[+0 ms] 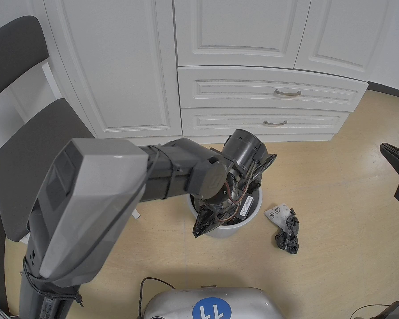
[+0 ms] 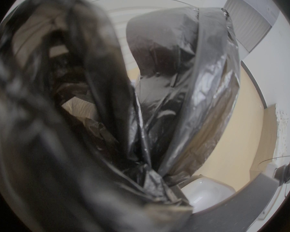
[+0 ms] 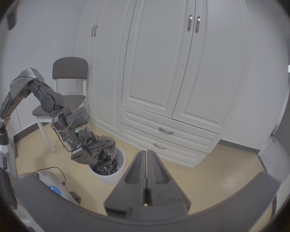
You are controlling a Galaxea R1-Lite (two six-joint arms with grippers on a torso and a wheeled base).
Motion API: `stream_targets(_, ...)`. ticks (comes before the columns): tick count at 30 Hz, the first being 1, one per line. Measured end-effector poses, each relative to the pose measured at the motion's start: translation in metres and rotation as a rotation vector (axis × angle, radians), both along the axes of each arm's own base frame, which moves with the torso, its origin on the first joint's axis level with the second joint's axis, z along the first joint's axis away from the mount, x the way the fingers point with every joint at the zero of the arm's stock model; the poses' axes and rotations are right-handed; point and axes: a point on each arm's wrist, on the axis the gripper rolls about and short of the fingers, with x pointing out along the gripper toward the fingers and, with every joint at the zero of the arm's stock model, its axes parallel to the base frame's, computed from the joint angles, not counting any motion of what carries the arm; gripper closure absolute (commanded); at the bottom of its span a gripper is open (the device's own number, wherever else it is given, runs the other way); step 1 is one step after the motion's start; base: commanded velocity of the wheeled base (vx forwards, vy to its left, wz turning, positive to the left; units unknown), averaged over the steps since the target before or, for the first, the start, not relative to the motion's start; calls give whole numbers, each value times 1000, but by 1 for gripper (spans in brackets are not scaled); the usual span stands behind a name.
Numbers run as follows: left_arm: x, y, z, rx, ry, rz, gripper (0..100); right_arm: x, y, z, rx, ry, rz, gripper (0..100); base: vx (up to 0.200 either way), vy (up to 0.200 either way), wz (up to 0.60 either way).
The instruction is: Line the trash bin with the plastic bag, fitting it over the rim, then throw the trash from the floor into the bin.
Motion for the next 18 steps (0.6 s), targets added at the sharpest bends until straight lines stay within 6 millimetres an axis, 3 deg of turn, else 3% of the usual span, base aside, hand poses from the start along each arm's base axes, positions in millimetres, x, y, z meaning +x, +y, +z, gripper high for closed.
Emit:
stream_targets(9,19,-13,-35,-20,-55,-20,100,-16,-2,-1,-36,-48,-19,100,0,0,0)
stream_targets(15,30,-10,-51,-11,-55,-16,100,-18,-3,-1,-41,-55,-26,100,0,0,0)
stream_targets(16,31,-9,-52,-14,-56,-14,0,-18,-3,0,-41,-56,-26,100,0,0,0)
stream_targets(18,33,-9,-52,-22,-59,-10,0,-19,-3,-1,-42,-56,-26,100,0,0,0)
